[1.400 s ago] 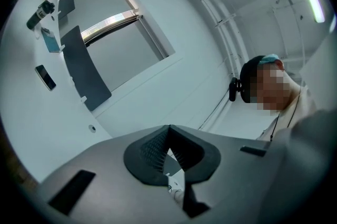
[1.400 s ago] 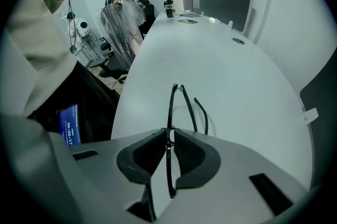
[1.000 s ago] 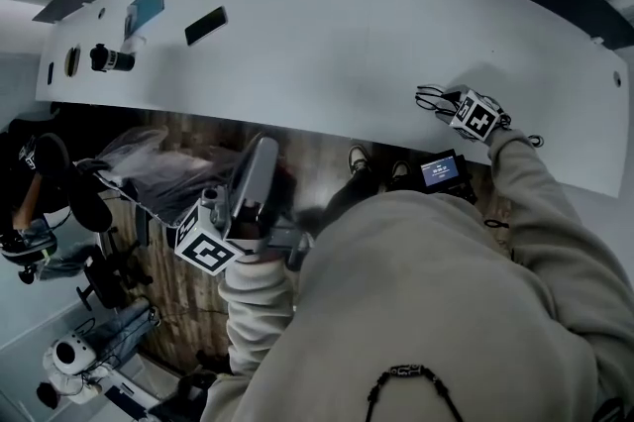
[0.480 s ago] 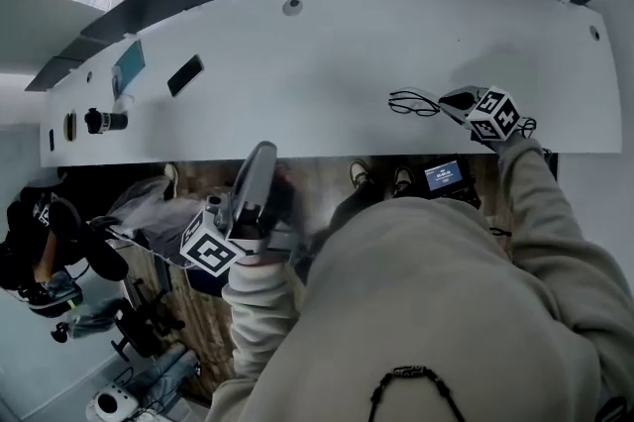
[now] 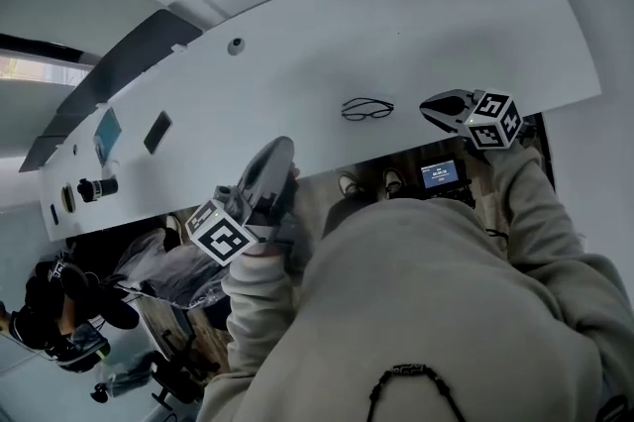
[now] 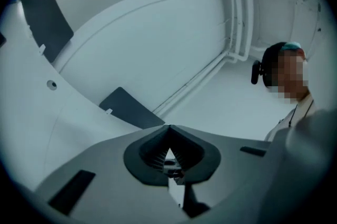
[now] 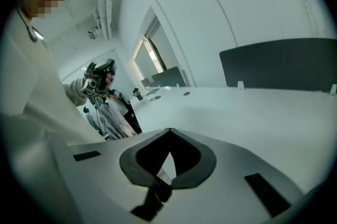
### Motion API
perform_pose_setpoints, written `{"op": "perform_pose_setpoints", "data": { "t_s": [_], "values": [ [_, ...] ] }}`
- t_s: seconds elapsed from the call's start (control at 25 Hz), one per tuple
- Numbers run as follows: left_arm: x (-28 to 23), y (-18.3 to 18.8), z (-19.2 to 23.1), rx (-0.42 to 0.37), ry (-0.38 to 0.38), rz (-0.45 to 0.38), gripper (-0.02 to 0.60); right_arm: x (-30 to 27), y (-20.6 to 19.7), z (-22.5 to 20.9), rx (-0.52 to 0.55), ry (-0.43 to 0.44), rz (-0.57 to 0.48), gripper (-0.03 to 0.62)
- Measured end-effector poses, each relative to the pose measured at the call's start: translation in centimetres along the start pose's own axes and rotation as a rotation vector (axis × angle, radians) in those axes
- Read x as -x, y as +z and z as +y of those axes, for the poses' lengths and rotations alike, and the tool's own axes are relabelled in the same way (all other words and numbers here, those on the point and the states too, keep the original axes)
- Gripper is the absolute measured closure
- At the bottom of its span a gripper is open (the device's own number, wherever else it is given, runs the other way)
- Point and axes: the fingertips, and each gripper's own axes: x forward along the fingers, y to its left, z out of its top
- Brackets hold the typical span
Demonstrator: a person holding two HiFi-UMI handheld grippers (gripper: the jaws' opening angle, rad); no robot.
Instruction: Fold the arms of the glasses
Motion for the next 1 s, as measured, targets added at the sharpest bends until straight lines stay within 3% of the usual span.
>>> {"op": "perform_pose_setpoints", "data": {
  "t_s": [0.2, 0.4, 0.56, 0.72, 1.0],
  "values": [
    [-3.6, -2.7, -1.7, -0.18, 0.004, 0.155, 0.577, 4.3, 5.8, 3.4, 0.032, 0.041, -0.211, 0.574],
    [-6.5, -1.7, -3.0, -0.362, 0.044, 0.089, 0.577, 8.1, 10.4, 7.2, 0.114, 0.077, -0.35, 0.574],
    [-8.6, -2.5, -4.9, -0.523, 0.04, 0.128, 0.577, 10.2, 13.0, 9.5, 0.18, 0.104, -0.406, 0.574],
    [-9.8, -3.4, -7.0, -0.536, -0.03, 0.134, 0.577, 11.1, 14.1, 10.4, 0.202, 0.105, -0.431, 0.574],
    [-10.2, -3.0, -7.9, -0.545, -0.046, 0.115, 0.577, 11.7, 15.5, 10.9, 0.231, 0.099, -0.46, 0.576]
  ]
}}
